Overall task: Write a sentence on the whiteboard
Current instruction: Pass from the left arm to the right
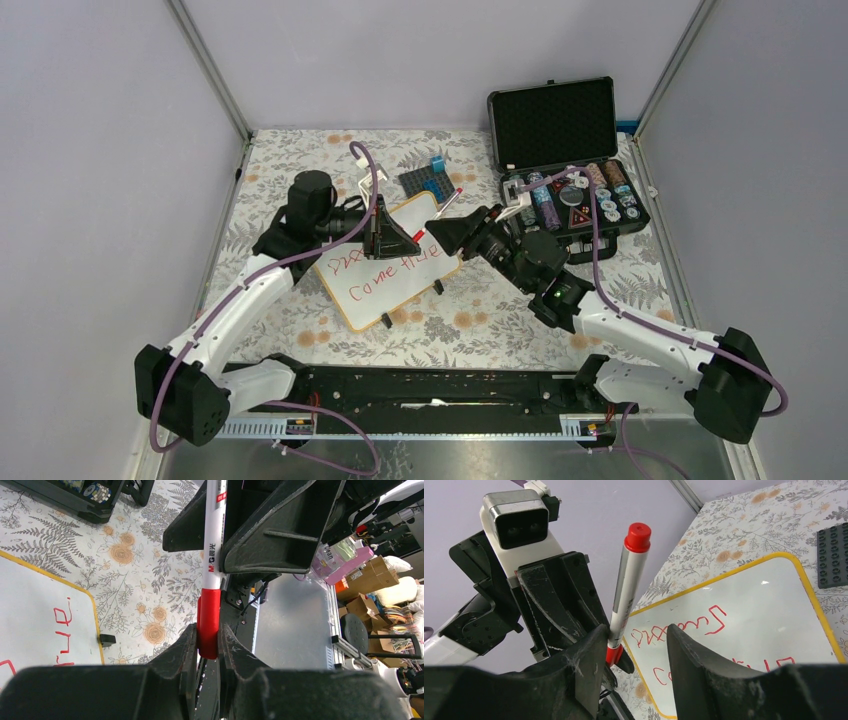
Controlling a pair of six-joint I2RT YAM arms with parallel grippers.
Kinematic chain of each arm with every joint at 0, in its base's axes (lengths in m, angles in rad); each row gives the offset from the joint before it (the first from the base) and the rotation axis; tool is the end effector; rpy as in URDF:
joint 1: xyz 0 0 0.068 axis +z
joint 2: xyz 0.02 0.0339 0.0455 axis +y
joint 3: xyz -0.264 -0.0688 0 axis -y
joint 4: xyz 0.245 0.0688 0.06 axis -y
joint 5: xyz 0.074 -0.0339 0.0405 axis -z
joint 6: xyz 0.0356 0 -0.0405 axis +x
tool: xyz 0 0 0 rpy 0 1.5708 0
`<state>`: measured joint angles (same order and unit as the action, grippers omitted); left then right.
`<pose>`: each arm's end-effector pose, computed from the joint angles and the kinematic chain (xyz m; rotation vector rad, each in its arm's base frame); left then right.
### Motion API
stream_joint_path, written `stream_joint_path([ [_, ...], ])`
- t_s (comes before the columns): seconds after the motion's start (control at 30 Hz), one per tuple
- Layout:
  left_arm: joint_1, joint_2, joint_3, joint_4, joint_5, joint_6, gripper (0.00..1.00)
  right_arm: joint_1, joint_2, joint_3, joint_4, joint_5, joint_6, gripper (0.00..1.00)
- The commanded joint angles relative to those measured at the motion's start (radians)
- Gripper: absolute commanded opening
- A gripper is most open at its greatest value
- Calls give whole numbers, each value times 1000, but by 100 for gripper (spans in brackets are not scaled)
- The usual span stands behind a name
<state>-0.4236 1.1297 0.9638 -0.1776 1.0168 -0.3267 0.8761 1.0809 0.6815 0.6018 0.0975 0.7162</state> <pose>0.2119 -0.1288 0.3397 0.8259 1.8372 -1.4561 0.1640 0.1914 0.3285 -0.0301 1.4883 1.2513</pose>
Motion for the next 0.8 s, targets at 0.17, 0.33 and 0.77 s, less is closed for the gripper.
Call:
stream_joint_path([
  [0.17,-4,-11,-5,60,45,-3,0,18,18,50,72,40,-5,37],
  [0.33,-9,-15,-14,62,46,4,0,18,28,59,67,37,-8,24],
  [0.77,-5,-10,38,-49,-15,83,71,20,-34,107,-129,170,-85,0],
])
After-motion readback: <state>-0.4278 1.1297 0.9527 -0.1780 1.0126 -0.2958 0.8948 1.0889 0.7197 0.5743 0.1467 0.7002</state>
